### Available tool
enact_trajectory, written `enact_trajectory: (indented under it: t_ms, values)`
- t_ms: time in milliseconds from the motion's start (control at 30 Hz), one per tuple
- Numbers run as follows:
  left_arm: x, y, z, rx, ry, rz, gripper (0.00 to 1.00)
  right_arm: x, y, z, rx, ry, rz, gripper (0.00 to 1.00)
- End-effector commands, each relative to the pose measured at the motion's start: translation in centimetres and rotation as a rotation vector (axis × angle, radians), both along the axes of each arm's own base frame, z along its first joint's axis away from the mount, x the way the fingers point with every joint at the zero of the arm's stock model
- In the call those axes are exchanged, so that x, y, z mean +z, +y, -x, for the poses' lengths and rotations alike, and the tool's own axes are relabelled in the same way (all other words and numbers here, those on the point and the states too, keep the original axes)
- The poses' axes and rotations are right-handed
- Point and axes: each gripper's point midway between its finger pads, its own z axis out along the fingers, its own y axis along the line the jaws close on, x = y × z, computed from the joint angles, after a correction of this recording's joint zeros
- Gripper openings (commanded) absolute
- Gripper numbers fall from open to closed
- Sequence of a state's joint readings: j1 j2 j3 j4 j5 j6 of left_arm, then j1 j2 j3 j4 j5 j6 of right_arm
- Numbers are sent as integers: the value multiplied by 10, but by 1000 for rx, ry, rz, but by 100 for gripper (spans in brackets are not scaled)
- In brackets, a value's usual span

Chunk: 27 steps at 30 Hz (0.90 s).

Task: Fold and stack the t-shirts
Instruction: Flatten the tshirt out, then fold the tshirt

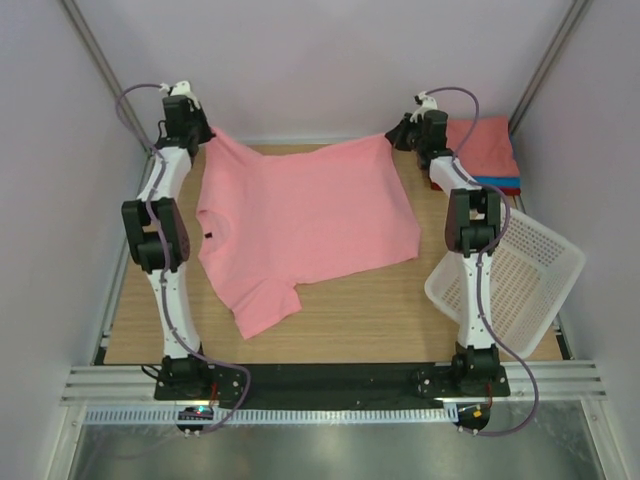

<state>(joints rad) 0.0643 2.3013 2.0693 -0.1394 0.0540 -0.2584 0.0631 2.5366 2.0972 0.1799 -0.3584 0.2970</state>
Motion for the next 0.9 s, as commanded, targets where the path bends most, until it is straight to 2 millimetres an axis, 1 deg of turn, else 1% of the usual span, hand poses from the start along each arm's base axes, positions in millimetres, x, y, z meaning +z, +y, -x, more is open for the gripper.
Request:
enact_trajectory:
  t_ms: [0,33,67,100,133,167,200,333,367,400,467,500,533,567,600,633,667,700,733,800,833,867]
  values:
    - [54,13,32,52,-13,26,0,50,-7,-6,-20,-87,23,1]
    - [38,12,44,58,46,30,0,50,-7,-5,-17,-80,24,1]
    - [36,13,51,67,68,37,0,49,-7,-3,-13,-69,27,1]
    - [46,11,60,64,63,45,0,46,-7,1,-6,-44,36,1]
    - [40,9,68,73,89,68,0,45,-6,5,0,-29,39,1]
    - [24,7,78,79,131,80,0,43,-7,9,2,-16,46,1]
    - [31,7,87,83,125,90,0,44,-8,17,6,-4,60,1]
    - [15,-1,113,86,212,143,0,41,-19,35,-19,26,120,1]
    - [12,-4,117,75,232,154,0,40,-22,37,-22,39,125,1]
    - [8,-6,122,71,252,161,0,33,-24,43,-18,83,129,1]
    - [9,-13,131,58,267,196,0,32,-27,50,-20,107,142,1]
    - [2,-15,137,57,289,201,0,25,-29,54,-20,126,146,1]
    - [0,-14,143,64,310,204,0,28,-30,57,-21,125,150,1]
    - [-3,-14,148,72,325,199,0,25,-31,59,-19,131,162,1]
    - [-7,-13,153,82,341,196,0,17,-35,63,-29,166,170,1]
    - [-17,-12,161,87,375,191,0,15,-36,65,-30,176,177,1]
    - [-16,-11,167,96,379,174,0,10,-39,70,-30,197,192,1]
    - [-20,-10,172,103,392,172,0,7,-42,72,-42,205,202,1]
    - [-29,-10,181,108,420,175,0,5,-45,74,-47,212,207,1]
    - [-27,-15,187,98,421,185,0,-2,-52,79,-62,234,217,1]
    - [-35,-17,196,98,453,188,0,-5,-54,81,-68,240,220,1]
    - [-36,-19,200,96,463,190,0,-8,-54,82,-68,245,220,1]
